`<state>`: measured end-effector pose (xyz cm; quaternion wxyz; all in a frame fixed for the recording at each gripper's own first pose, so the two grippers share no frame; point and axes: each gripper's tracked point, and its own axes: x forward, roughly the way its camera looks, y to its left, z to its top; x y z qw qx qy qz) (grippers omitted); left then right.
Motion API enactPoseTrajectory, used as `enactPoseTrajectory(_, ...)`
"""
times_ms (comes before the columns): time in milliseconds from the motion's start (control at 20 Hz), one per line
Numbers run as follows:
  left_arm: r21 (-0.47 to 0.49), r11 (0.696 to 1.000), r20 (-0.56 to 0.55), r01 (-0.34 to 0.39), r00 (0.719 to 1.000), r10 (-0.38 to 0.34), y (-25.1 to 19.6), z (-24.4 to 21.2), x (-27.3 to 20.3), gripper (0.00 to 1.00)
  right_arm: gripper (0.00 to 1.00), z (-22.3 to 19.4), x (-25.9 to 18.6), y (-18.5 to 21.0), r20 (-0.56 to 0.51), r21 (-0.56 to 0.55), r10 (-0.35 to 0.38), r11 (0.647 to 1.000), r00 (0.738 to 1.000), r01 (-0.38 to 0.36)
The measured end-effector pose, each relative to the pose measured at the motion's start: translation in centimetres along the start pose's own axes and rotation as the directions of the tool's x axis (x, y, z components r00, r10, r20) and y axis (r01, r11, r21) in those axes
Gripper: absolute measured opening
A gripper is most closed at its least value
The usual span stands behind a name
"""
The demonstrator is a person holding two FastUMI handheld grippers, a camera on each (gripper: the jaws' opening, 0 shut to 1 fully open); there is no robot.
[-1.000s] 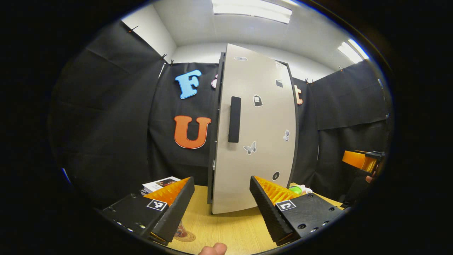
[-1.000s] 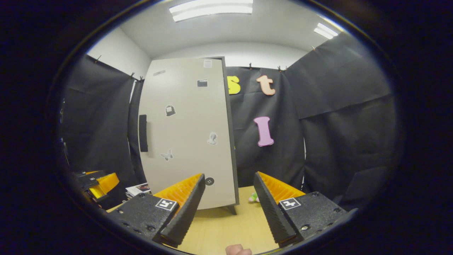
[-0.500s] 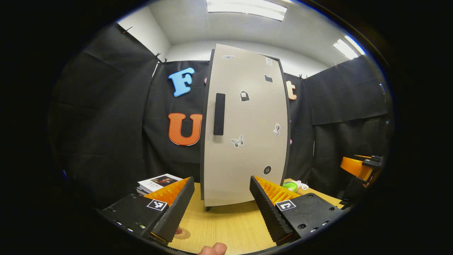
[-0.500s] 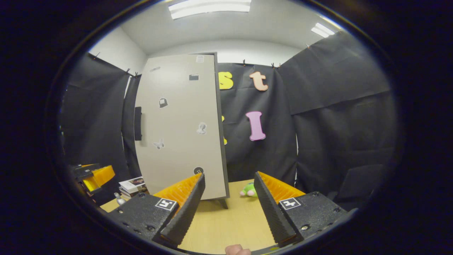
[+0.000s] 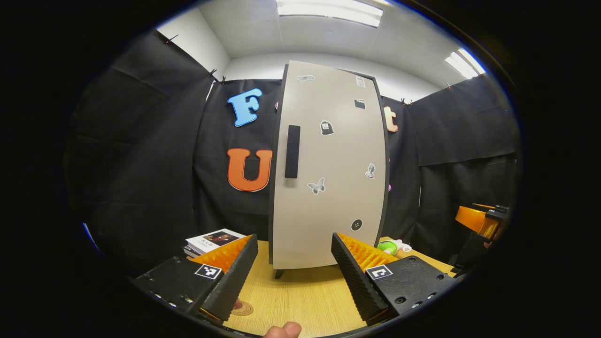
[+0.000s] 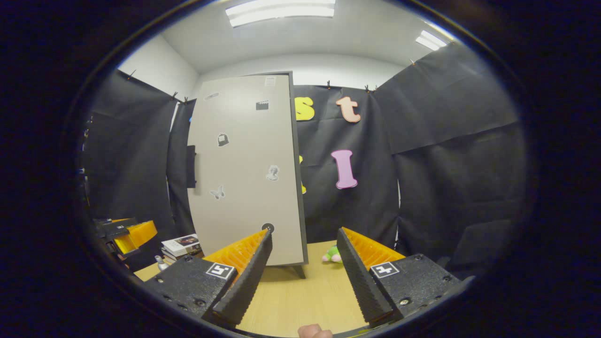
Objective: Open the cabinet door with the right hand, grasp the bottle in the cabinet with the left hand and place it on the coaster, then close the cabinet door with the right hand.
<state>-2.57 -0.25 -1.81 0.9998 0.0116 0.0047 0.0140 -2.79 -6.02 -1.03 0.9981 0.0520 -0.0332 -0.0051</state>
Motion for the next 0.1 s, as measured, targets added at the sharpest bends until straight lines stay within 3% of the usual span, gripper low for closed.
enactPoseTrajectory(100, 0.004, 1.000, -0.004, 0.001, 1.000, -0.001, -0.11, -0.21, -0.06, 0.95, 0.91, 0.05, -0.01, 0.02, 0.003, -0.006, 0.002, 1.000, 1.000, -0.002)
